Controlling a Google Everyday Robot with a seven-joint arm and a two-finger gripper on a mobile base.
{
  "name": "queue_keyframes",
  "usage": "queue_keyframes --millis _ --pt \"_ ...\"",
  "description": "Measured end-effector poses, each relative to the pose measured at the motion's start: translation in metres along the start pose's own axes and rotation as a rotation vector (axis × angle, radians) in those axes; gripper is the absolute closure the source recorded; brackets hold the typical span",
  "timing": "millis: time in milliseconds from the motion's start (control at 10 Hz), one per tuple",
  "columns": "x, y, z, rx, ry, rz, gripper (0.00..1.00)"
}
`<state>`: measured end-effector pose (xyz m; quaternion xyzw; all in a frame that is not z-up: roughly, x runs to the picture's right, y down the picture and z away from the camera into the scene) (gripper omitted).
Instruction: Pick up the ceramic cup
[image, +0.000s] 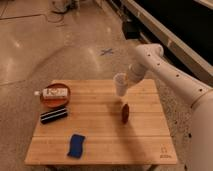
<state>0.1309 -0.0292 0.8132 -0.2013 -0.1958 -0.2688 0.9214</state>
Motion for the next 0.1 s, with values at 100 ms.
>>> queue_keyframes --millis 100 --pt "-0.005 0.0022 -0.0117 0.015 -0.007 -0.023 1.0"
